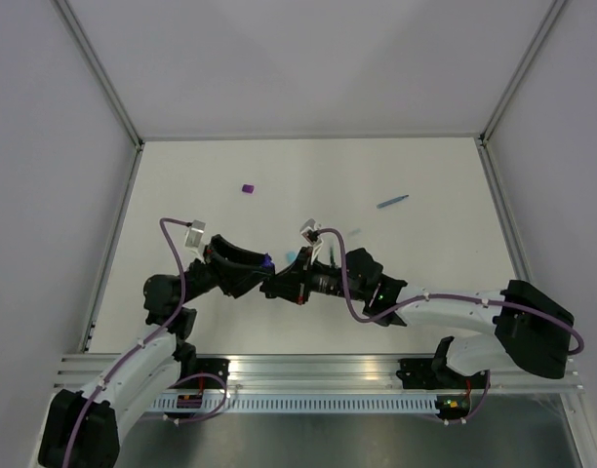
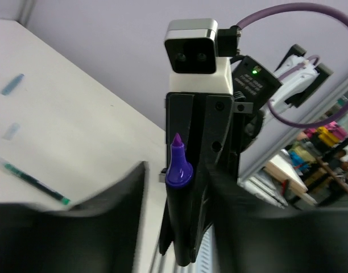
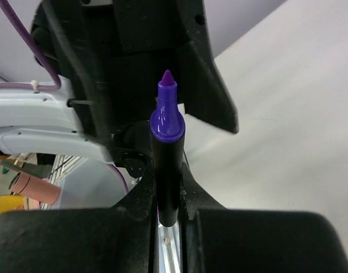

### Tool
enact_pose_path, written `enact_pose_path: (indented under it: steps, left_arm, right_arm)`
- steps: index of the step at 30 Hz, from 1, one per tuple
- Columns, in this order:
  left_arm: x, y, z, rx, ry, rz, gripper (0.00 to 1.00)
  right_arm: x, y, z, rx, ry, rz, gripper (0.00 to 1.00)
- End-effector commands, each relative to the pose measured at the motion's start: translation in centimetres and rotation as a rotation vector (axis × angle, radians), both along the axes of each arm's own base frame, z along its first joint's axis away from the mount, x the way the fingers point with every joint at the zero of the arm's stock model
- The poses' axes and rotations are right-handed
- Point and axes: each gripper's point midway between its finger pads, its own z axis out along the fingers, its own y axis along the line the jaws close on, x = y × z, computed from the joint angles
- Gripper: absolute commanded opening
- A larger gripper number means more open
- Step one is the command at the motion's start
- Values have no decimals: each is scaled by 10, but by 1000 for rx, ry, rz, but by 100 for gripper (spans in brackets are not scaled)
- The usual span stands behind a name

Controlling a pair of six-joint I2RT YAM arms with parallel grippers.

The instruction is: Insert the pens into the pen caps

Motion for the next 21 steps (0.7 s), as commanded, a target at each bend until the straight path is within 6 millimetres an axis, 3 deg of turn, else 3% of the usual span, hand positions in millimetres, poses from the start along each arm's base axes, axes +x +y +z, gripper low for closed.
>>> enact_pose_path:
  steps: [1, 3, 4, 6, 7, 11, 12, 14, 15, 16, 17, 18, 19, 20, 21]
  left_arm:
    - [10, 5, 4, 12, -20, 74, 72]
    - [16, 7, 4, 17, -3, 114, 84]
    - [18, 8, 4, 26, -12, 130, 88]
    - [29, 12, 2, 46, 38, 187, 89]
    - [36, 14, 0, 76, 45, 219, 89]
    - [90, 40, -20, 209, 290, 505, 90]
    - [104, 45, -37, 258, 373, 557, 89]
    - [128, 56, -45, 315, 464, 665, 89]
    - [142, 58, -71, 373, 562, 693, 88]
    - [152, 61, -77, 394, 602, 727, 86]
    - [168, 69, -70, 402, 628, 803, 85]
    - [174, 73, -102, 478, 752, 839, 85]
    - [182, 81, -108, 498, 798, 895, 85]
    - [200, 93, -94, 477, 806, 994, 85]
    - [202, 99, -115, 511, 922, 1043, 85]
  right_arm:
    - [14, -20, 13, -36, -20, -125, 0]
    - [27, -33, 14, -87, -44, -192, 0]
    - [38, -49, 11, -134, -25, -247, 0]
    - [64, -71, 18, -181, 2, -381, 0]
    - [82, -98, 5, -270, 49, -480, 0]
    - [119, -150, 7, -339, 47, -695, 0]
    - [122, -156, 6, -342, 43, -719, 0]
    - [125, -161, 5, -349, 23, -734, 0]
    - [123, -161, -1, -353, 23, -724, 0]
    - [123, -159, -1, -335, 15, -718, 0]
    - [122, -158, -3, -331, 17, -712, 0]
    - [120, -158, -6, -333, 22, -702, 0]
    - [118, -157, -4, -331, 21, -690, 0]
    - [116, -156, -2, -324, 20, -679, 0]
    - [112, -156, -1, -310, 13, -665, 0]
